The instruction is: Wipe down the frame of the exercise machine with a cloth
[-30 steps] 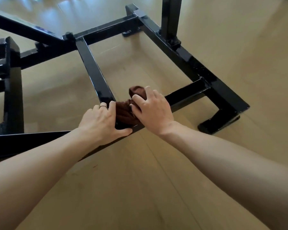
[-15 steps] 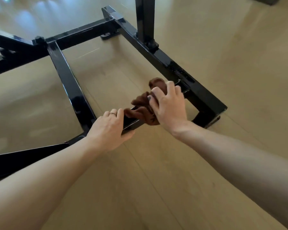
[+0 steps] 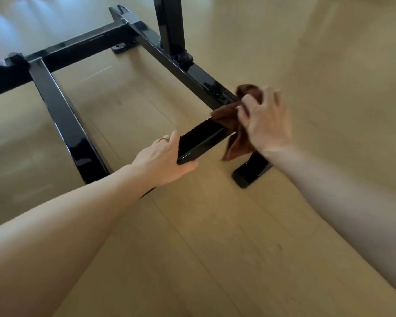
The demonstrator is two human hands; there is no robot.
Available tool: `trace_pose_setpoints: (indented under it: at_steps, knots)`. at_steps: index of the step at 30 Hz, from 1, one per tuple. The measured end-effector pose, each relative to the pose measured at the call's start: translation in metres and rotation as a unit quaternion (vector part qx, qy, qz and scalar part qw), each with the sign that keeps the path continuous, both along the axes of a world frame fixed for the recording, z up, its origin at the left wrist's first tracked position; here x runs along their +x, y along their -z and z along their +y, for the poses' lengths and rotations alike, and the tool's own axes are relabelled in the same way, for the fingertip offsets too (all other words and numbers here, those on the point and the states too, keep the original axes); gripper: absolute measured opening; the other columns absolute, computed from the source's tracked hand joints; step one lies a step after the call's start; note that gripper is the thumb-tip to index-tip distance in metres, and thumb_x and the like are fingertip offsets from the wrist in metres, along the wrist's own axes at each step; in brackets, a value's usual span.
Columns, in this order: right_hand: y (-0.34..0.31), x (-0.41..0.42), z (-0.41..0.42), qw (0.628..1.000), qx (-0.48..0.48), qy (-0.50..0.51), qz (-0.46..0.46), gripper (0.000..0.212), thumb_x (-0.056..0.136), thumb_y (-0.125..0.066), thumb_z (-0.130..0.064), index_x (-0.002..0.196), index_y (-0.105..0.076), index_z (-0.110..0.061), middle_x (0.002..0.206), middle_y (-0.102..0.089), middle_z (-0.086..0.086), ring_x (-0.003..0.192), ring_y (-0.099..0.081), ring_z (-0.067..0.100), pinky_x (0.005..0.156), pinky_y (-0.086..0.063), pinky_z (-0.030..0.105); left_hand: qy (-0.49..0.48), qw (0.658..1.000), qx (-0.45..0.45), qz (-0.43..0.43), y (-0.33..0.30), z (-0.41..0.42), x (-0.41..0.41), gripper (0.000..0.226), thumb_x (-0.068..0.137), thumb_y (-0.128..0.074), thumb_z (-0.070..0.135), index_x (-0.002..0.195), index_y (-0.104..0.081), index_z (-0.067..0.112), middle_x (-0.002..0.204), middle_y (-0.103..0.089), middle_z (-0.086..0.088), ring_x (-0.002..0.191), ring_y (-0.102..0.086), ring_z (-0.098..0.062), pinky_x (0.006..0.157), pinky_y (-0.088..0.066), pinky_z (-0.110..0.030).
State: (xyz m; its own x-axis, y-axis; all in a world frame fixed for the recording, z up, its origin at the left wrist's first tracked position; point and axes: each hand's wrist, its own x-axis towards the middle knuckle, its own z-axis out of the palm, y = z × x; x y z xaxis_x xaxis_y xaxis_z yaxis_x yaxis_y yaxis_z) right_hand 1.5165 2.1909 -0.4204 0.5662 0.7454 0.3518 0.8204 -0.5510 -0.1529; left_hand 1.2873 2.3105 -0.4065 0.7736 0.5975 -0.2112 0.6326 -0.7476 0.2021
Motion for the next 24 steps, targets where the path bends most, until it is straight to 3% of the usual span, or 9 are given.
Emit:
trace_pose_setpoints:
  at_steps: [3,5,7,11,14,18,24]
  knots:
    - [0.000,0.030,-0.017,0.991,0.020,0.100,0.088,0.038,0.108,-0.039,-0.042,0.122,-0.061,-0.016,0.119,-0.051,0.017,0.112,-0.049,0.039,0.082,-0.038,0.038,-0.015,0.997,0.079,-0.008,0.013,-0.002,0.011,0.056,0.093,-0.048,0.068,0.119,-0.042,0.019,0.108,-0.060,0.000,0.093,-0.064,-0.027,0.067,-0.045,-0.037]
    - [0.002,0.025,-0.024,0.982,0.035,0.096,0.160,0.037,0.107,-0.038,-0.045,0.120,-0.060,-0.018,0.109,-0.048,0.008,0.104,-0.051,0.032,0.072,-0.035,0.027,-0.012,0.994,0.103,-0.029,0.018,-0.002,0.007,0.055,0.092,-0.046,0.070,0.114,-0.042,0.020,0.106,-0.061,0.001,0.094,-0.064,-0.027,0.064,-0.039,-0.036]
    - [0.004,0.007,-0.032,0.984,0.076,0.056,0.153,0.033,0.106,-0.044,-0.046,0.117,-0.060,-0.019,0.107,-0.046,0.004,0.097,-0.049,0.024,0.068,-0.036,0.020,-0.010,0.992,0.112,-0.052,0.022,-0.002,0.005,0.055,0.091,-0.044,0.071,0.114,-0.043,0.021,0.105,-0.062,0.003,0.092,-0.064,-0.026,0.063,-0.039,-0.035]
    - [0.011,-0.018,-0.045,0.996,0.047,0.013,0.078,0.038,0.101,-0.051,-0.047,0.128,-0.056,-0.021,0.127,-0.044,0.013,0.111,-0.048,0.030,0.091,-0.049,0.041,-0.018,0.989,0.134,-0.065,0.025,-0.005,0.007,0.052,0.091,-0.044,0.071,0.108,-0.044,0.021,0.102,-0.062,0.002,0.093,-0.065,-0.025,0.061,-0.036,-0.035]
    - [0.012,-0.016,-0.029,0.998,0.023,-0.005,0.066,0.043,0.102,-0.047,-0.049,0.135,-0.049,-0.022,0.133,-0.040,0.016,0.116,-0.047,0.033,0.095,-0.050,0.048,-0.022,0.988,0.137,-0.072,0.026,-0.005,0.008,0.051,0.091,-0.044,0.070,0.105,-0.043,0.021,0.101,-0.061,0.003,0.092,-0.065,-0.024,0.060,-0.035,-0.034]
    - [0.010,-0.006,0.021,0.996,0.005,-0.026,0.083,0.043,0.104,-0.042,-0.052,0.135,-0.049,-0.022,0.132,-0.041,0.017,0.115,-0.048,0.034,0.089,-0.050,0.041,-0.024,0.987,0.143,-0.070,0.028,-0.005,0.009,0.051,0.090,-0.041,0.072,0.104,-0.041,0.023,0.100,-0.060,0.006,0.093,-0.064,-0.021,0.060,-0.034,-0.034]
    - [0.009,0.017,0.072,0.986,0.005,-0.057,0.155,0.040,0.105,-0.045,-0.049,0.138,-0.050,-0.026,0.134,-0.040,0.013,0.116,-0.045,0.027,0.085,-0.037,0.027,-0.024,0.985,0.158,-0.060,0.029,-0.005,0.010,0.051,0.089,-0.039,0.072,0.103,-0.042,0.024,0.096,-0.060,0.007,0.088,-0.063,-0.019,0.057,-0.036,-0.033]
